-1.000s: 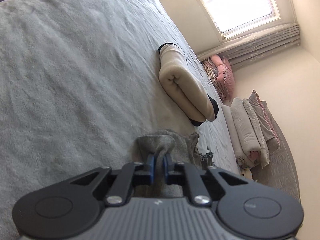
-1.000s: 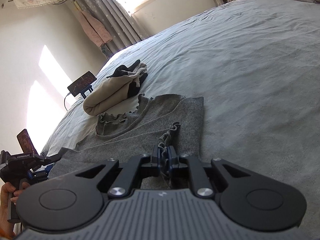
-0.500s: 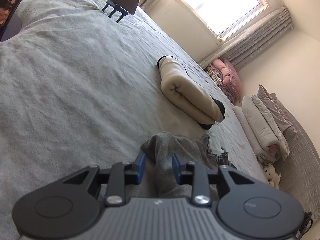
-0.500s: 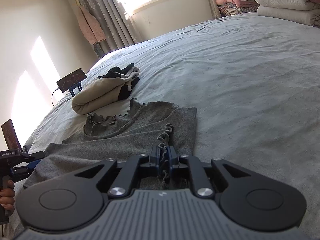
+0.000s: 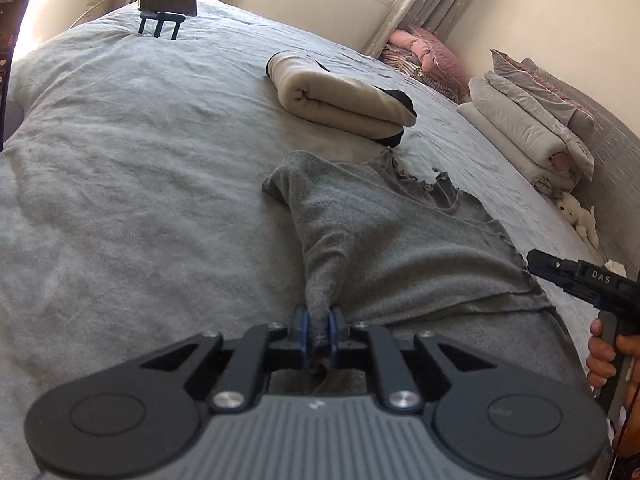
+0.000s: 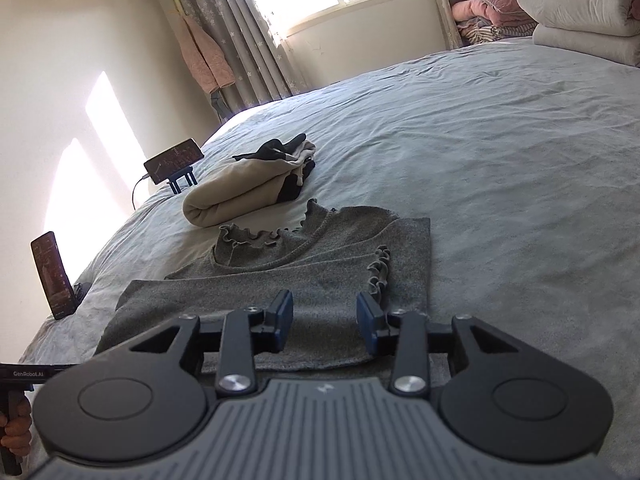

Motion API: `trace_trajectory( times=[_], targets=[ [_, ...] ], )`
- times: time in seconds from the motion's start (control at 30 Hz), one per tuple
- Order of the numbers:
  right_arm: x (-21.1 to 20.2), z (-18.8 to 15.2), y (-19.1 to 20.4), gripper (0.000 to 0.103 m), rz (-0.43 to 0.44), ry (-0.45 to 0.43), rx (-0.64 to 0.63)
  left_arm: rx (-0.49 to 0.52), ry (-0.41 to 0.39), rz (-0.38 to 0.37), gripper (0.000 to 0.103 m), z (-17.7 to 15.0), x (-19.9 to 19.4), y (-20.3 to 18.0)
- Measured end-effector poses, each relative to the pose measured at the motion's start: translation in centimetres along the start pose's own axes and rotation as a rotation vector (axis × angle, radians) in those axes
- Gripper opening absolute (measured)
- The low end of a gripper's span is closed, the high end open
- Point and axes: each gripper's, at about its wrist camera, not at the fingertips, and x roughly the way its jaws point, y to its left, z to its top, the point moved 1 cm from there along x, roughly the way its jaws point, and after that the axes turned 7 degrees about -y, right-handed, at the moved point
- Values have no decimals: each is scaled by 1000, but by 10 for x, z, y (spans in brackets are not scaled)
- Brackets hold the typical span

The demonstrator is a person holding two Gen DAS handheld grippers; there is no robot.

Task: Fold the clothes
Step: 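Open both grippers and release the folded grey top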

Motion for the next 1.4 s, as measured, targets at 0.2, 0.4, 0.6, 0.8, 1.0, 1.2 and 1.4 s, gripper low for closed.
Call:
trace_trajectory(
  times=[0.2, 0.4, 0.6, 0.8, 1.0, 1.2, 1.4],
  targets=[
    [1, -1, 4, 41, 3, 11, -22, -66, 72, -95, 28, 10, -10, 12],
    [6, -4, 4, 44, 5, 11, -11, -215, -19, -97, 46, 32, 4, 27],
    [9, -9, 2, 44, 8, 17, 1, -348, -75, -101, 45, 47, 43, 37],
    [11, -14, -1, 44, 10, 16, 7, -308, -204, -158, 6, 40, 54, 42],
    [6, -12, -2, 44, -8, -2, -16, -119, -218, 68, 26, 46, 46, 17],
    [6, -6, 4, 44, -44, -73, -94, 91, -323, 38, 40, 43, 14, -21],
    [38, -8, 37, 38, -30, -29, -281, 323, -148, -30, 40, 20, 40, -52]
  ],
)
